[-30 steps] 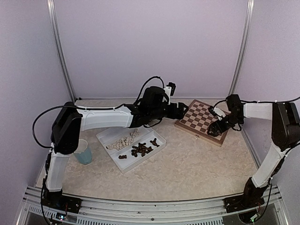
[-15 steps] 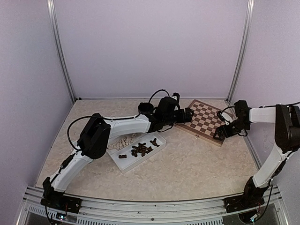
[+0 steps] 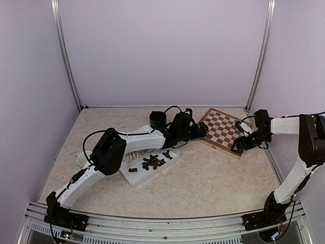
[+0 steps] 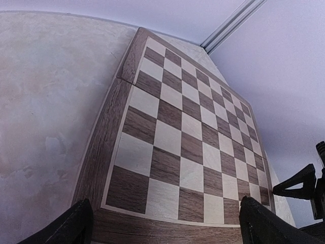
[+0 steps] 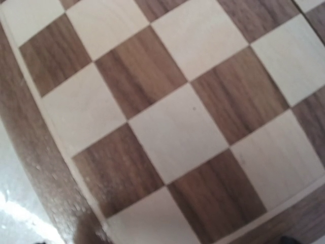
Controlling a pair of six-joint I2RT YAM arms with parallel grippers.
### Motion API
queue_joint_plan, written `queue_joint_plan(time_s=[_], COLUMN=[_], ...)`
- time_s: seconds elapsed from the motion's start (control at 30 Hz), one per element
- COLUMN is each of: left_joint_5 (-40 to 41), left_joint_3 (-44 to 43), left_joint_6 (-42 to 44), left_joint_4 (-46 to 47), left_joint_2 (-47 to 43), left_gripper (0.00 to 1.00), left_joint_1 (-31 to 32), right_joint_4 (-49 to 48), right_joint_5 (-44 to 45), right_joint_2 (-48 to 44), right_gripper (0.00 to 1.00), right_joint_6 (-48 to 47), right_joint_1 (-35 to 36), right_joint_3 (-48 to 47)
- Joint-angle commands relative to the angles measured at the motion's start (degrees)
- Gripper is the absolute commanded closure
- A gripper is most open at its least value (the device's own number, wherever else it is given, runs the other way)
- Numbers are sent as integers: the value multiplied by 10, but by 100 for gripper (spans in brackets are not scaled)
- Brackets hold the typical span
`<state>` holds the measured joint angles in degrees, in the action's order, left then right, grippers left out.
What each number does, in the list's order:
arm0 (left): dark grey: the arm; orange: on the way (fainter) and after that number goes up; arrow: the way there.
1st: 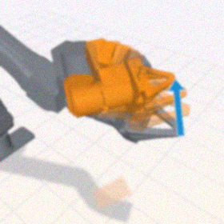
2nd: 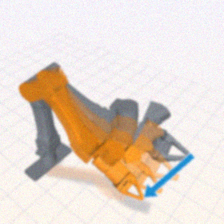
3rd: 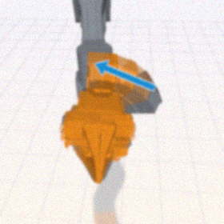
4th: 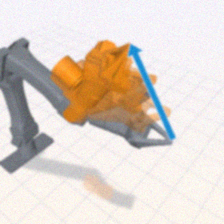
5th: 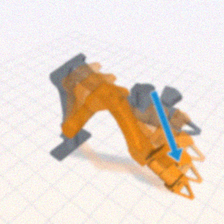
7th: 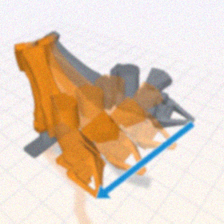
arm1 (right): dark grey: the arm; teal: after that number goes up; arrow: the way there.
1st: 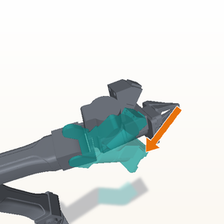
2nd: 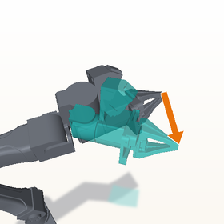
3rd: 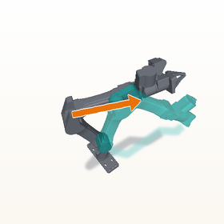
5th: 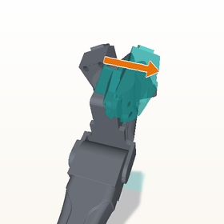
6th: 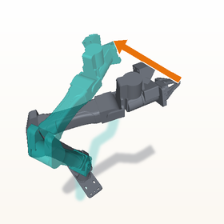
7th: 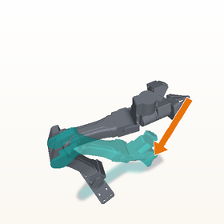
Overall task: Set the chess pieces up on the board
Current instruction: Move the chessboard to the center of the board.
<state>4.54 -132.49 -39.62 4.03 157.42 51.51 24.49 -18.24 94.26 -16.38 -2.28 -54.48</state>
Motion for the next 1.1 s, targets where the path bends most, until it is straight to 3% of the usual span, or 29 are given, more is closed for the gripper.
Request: queue_joint_plan(time_s=[0.0,0.2,0.3,0.7,1.07], left_joint_5=[0,92,94,-129,-179], left_joint_3=[-6,41,28,-39,32], left_joint_6=[-5,16,10,8,25], left_joint_4=[-20,-19,-29,-3,-36], left_joint_2=[20,-33,-30,38,-19], left_gripper=[1,1,1,2,5], left_joint_1=[-6,-3,-6,-16,6], right_joint_4=[0,5,5,3,21], right_joint_5=[-6,-4,0,-6,-9], right_joint_2=[0,-14,-21,3,41], right_gripper=[1,1,1,1,1], right_joint_6=[6,9,13,25,9], right_joint_1=[-6,-12,-18,-32,-39], right_joint_3=[2,3,3,-5,-9])
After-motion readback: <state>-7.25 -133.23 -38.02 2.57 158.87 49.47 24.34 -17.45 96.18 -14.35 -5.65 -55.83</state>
